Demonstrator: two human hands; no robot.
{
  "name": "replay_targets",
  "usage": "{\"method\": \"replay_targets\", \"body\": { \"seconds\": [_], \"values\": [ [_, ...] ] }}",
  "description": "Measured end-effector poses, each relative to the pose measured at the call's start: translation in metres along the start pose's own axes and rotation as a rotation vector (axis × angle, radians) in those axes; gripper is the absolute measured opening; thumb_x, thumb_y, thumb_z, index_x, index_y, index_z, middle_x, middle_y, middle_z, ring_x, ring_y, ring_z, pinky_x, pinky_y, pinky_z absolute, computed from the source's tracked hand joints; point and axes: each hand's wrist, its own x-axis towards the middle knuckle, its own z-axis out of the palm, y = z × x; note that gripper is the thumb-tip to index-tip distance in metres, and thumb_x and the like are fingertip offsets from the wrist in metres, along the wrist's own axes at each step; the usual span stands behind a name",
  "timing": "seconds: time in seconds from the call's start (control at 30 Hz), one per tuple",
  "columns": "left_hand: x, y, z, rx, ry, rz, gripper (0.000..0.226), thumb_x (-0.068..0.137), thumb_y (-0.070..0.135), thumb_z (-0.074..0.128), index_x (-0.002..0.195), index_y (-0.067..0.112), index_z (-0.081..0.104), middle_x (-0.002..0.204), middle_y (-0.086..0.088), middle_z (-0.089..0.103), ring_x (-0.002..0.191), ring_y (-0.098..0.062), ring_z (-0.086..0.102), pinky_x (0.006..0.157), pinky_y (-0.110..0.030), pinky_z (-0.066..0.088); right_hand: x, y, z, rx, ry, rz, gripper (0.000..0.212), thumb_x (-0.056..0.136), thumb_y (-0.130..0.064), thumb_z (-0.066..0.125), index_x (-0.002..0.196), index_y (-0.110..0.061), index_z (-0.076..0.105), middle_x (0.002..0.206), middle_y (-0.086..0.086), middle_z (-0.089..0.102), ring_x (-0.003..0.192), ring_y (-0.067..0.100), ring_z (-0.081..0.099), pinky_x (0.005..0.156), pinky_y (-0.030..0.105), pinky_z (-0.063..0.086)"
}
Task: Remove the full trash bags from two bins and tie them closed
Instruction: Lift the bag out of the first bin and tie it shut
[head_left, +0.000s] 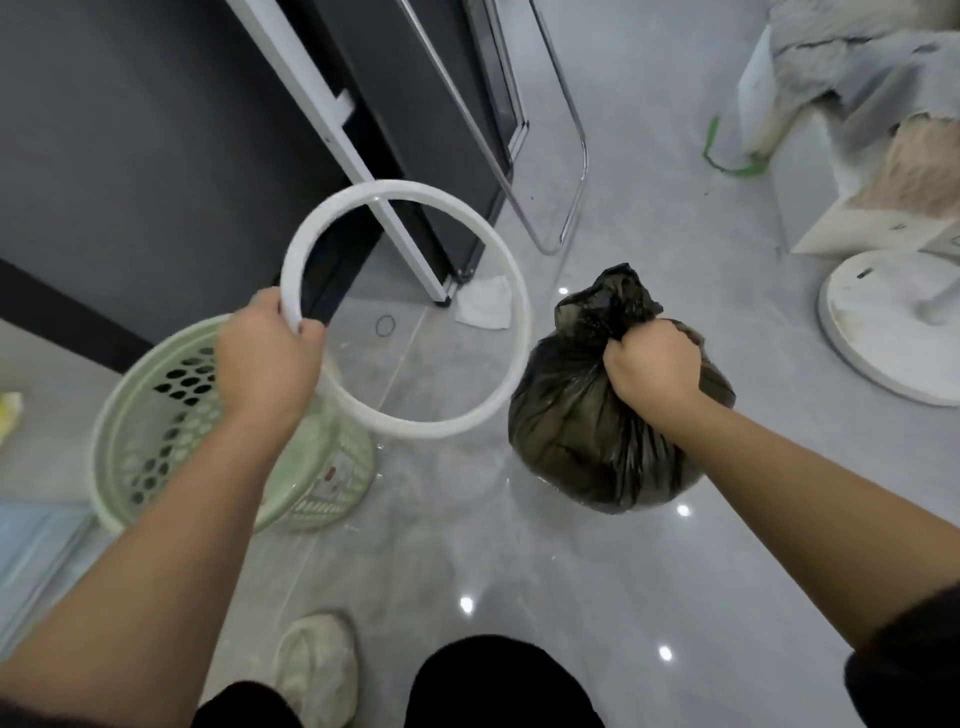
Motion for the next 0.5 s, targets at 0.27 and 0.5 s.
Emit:
{"method": "replay_targets", "body": {
  "seconds": [0.27,0.5],
  "values": [
    [-0.010,-0.097,-0.062,0.030,-0.081,-0.356,0.022,0.083,0.019,0.051,0.092,0.005,0.064,0.070,-0.019,0.064,0.061,-0.036,0.061,0.059,-0.043,0.054,-0.004,-0.068,0.012,-0.035,-0.060,-0.142,0.039,0.088,-0.014,0.046,0.051,-0.011,0.034,0.056,0.001,0.037,0.063,0.026,0.046,0.058,0.030,0.028],
    [-0.020,-0.168,-0.081,0.047,-0.140,-0.562,0.029,0.085,0.023,0.055,0.093,-0.003,0.065,0.071,-0.022,0.068,0.064,-0.034,0.067,0.069,-0.045,0.056,-0.013,-0.115,0.039,-0.021,-0.095,-0.204,0.037,0.087,-0.013,0.046,0.052,-0.012,0.034,0.057,0.000,0.037,0.064,0.026,0.044,0.062,0.030,0.030]
  ]
}}
